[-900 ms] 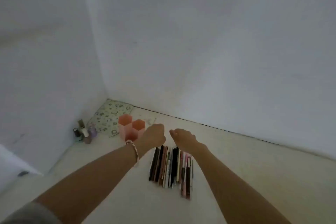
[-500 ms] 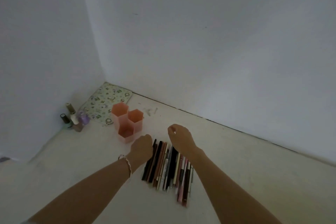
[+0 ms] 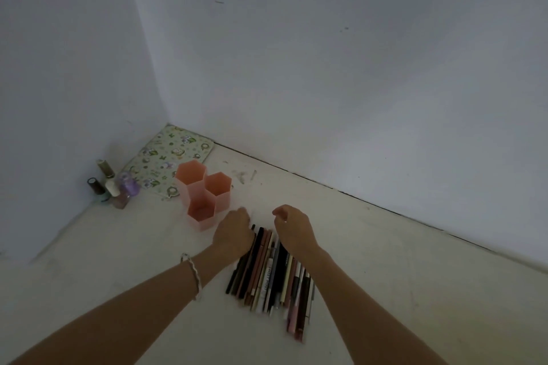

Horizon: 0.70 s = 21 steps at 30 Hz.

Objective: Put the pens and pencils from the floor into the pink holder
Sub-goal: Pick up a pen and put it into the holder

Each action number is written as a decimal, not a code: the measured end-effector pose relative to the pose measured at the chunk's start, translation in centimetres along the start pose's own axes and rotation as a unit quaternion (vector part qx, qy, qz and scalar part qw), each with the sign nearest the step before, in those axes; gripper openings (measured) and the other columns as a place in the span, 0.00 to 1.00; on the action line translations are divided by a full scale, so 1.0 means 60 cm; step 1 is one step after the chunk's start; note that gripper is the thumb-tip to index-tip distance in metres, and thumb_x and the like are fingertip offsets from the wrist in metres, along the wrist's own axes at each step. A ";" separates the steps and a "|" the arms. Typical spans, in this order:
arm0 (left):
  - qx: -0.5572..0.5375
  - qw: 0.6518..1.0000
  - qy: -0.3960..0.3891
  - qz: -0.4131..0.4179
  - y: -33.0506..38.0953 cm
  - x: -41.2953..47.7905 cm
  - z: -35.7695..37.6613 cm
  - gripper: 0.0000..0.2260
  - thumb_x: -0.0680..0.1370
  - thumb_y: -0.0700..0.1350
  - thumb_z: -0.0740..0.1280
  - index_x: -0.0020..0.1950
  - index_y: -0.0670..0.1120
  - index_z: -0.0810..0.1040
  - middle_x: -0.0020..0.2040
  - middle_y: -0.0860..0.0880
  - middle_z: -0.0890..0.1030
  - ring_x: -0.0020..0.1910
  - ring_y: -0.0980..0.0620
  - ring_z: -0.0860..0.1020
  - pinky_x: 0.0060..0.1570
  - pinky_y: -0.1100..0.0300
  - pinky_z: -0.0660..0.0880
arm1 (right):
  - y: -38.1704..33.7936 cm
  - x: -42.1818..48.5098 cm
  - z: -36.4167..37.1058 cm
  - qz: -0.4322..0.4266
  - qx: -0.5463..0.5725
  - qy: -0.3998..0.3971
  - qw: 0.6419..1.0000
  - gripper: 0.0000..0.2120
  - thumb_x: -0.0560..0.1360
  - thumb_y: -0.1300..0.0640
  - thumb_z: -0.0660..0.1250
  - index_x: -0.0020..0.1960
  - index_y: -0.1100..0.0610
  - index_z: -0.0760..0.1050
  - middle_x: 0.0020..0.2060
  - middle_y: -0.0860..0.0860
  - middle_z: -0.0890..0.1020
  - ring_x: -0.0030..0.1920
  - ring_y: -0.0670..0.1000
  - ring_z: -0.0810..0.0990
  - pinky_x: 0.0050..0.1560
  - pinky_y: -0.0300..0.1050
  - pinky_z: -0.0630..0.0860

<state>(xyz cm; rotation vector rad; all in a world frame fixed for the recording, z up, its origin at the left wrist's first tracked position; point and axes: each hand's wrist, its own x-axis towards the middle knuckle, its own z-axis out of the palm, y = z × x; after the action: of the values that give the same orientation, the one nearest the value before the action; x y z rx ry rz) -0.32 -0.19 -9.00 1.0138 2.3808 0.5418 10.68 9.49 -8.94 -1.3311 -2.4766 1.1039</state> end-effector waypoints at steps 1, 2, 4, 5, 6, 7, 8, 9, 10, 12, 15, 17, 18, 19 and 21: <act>-0.043 0.999 0.023 0.014 0.005 0.001 -0.020 0.08 0.76 0.38 0.67 0.55 0.42 0.75 0.49 0.46 0.80 0.47 0.48 0.80 0.47 0.57 0.78 | -0.005 0.003 0.001 0.001 -0.005 0.002 1.000 0.14 0.78 0.61 0.59 0.60 0.59 0.78 0.56 0.53 0.82 0.55 0.52 0.79 0.55 0.42 0.74; -0.089 0.995 0.041 0.027 0.010 0.002 -0.044 0.11 0.76 0.38 0.68 0.57 0.43 0.75 0.47 0.47 0.81 0.44 0.51 0.80 0.43 0.60 0.79 | -0.012 0.007 0.005 0.006 -0.014 0.002 1.000 0.13 0.77 0.61 0.60 0.58 0.60 0.79 0.54 0.54 0.82 0.54 0.53 0.80 0.54 0.42 0.76; -0.173 0.981 0.069 0.050 0.019 0.003 -0.095 0.19 0.76 0.36 0.69 0.65 0.47 0.72 0.43 0.50 0.79 0.40 0.55 0.79 0.38 0.65 0.77 | -0.029 0.013 0.016 0.025 -0.042 0.000 0.999 0.11 0.75 0.61 0.63 0.51 0.62 0.81 0.48 0.56 0.84 0.49 0.56 0.82 0.50 0.47 0.80; -0.211 0.972 0.083 0.066 0.021 0.002 -0.117 0.25 0.75 0.35 0.69 0.70 0.50 0.69 0.42 0.50 0.78 0.39 0.55 0.79 0.37 0.65 0.76 | -0.037 0.015 0.023 0.036 -0.060 -0.003 0.998 0.11 0.73 0.60 0.64 0.48 0.64 0.81 0.44 0.58 0.84 0.47 0.57 0.82 0.48 0.49 0.81; -0.241 0.962 0.095 0.081 0.020 0.002 -0.139 0.31 0.75 0.34 0.69 0.74 0.53 0.64 0.41 0.50 0.77 0.38 0.54 0.78 0.36 0.66 0.76 | -0.047 0.016 0.032 0.049 -0.082 -0.012 0.995 0.11 0.72 0.58 0.65 0.45 0.65 0.80 0.42 0.57 0.84 0.46 0.58 0.82 0.48 0.49 0.81; -0.260 0.955 0.106 0.094 0.018 0.000 -0.156 0.35 0.75 0.33 0.69 0.77 0.55 0.61 0.40 0.50 0.76 0.37 0.55 0.77 0.35 0.67 0.76 | -0.053 0.017 0.040 0.059 -0.109 -0.021 0.992 0.11 0.72 0.56 0.65 0.42 0.64 0.78 0.42 0.56 0.82 0.46 0.57 0.80 0.48 0.48 0.79; -0.267 0.951 0.115 0.100 0.014 0.000 -0.171 0.37 0.75 0.33 0.69 0.77 0.57 0.59 0.40 0.49 0.77 0.36 0.54 0.78 0.33 0.68 0.77 | -0.058 0.019 0.050 0.066 -0.141 -0.029 0.987 0.11 0.72 0.53 0.65 0.40 0.62 0.76 0.43 0.55 0.79 0.48 0.56 0.77 0.49 0.47 0.76; -0.269 0.950 0.120 0.101 0.006 0.000 -0.186 0.37 0.75 0.34 0.69 0.77 0.59 0.59 0.41 0.48 0.77 0.36 0.53 0.79 0.34 0.67 0.79 | -0.061 0.021 0.061 0.070 -0.176 -0.033 0.981 0.12 0.73 0.50 0.65 0.42 0.60 0.75 0.46 0.55 0.77 0.52 0.56 0.75 0.51 0.47 0.73; -0.271 0.950 0.122 0.098 0.001 0.000 -0.197 0.37 0.75 0.34 0.69 0.77 0.60 0.60 0.41 0.47 0.78 0.37 0.51 0.80 0.34 0.65 0.80 | -0.061 0.022 0.070 0.072 -0.211 -0.038 0.974 0.13 0.74 0.49 0.65 0.47 0.59 0.76 0.50 0.55 0.76 0.55 0.57 0.73 0.54 0.48 0.71; -0.271 0.948 0.137 0.094 -0.011 0.000 -0.214 0.36 0.75 0.35 0.69 0.75 0.61 0.61 0.41 0.50 0.79 0.37 0.53 0.81 0.33 0.65 0.80 | -0.058 0.024 0.086 0.081 -0.257 -0.040 0.962 0.15 0.76 0.49 0.63 0.54 0.59 0.76 0.56 0.56 0.75 0.59 0.57 0.72 0.58 0.49 0.69; -0.295 0.934 0.175 0.097 -0.030 0.004 -0.237 0.32 0.75 0.34 0.68 0.73 0.57 0.64 0.40 0.49 0.79 0.36 0.54 0.82 0.30 0.68 0.77 | -0.060 0.028 0.102 0.096 -0.252 -0.028 0.963 0.13 0.77 0.50 0.61 0.49 0.59 0.77 0.52 0.55 0.77 0.57 0.57 0.72 0.56 0.49 0.69; -0.325 0.917 0.205 0.103 -0.042 0.010 -0.259 0.27 0.76 0.34 0.68 0.71 0.54 0.66 0.41 0.47 0.80 0.35 0.55 0.83 0.31 0.65 0.79 | -0.072 0.036 0.095 0.113 -0.164 -0.017 0.980 0.13 0.76 0.49 0.62 0.40 0.58 0.74 0.41 0.53 0.77 0.49 0.55 0.75 0.49 0.47 0.71; -0.323 0.911 0.231 0.108 -0.049 0.013 -0.272 0.25 0.76 0.35 0.69 0.69 0.53 0.67 0.41 0.47 0.80 0.34 0.57 0.83 0.31 0.64 0.80 | -0.079 0.042 0.086 0.126 -0.084 -0.005 0.988 0.12 0.75 0.50 0.62 0.38 0.58 0.72 0.37 0.52 0.76 0.43 0.54 0.75 0.44 0.45 0.72; -0.318 0.905 0.260 0.113 -0.055 0.017 -0.283 0.24 0.76 0.35 0.69 0.68 0.52 0.67 0.42 0.48 0.81 0.33 0.58 0.83 0.32 0.63 0.81 | -0.087 0.047 0.072 0.137 0.001 0.013 0.990 0.11 0.75 0.51 0.63 0.39 0.58 0.70 0.35 0.51 0.75 0.37 0.52 0.75 0.38 0.43 0.72; -0.321 0.888 0.306 0.121 -0.068 0.026 -0.302 0.24 0.76 0.36 0.70 0.68 0.51 0.68 0.46 0.48 0.80 0.36 0.55 0.84 0.35 0.61 0.82 | -0.105 0.055 0.036 0.134 0.102 0.074 0.983 0.08 0.75 0.54 0.63 0.41 0.58 0.69 0.34 0.51 0.74 0.32 0.49 0.71 0.31 0.41 0.68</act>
<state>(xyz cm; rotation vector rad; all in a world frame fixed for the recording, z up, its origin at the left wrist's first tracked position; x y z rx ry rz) -13.97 -4.60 2.89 0.9018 2.2620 1.8310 3.53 8.63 -7.17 -1.6475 -2.0606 1.2230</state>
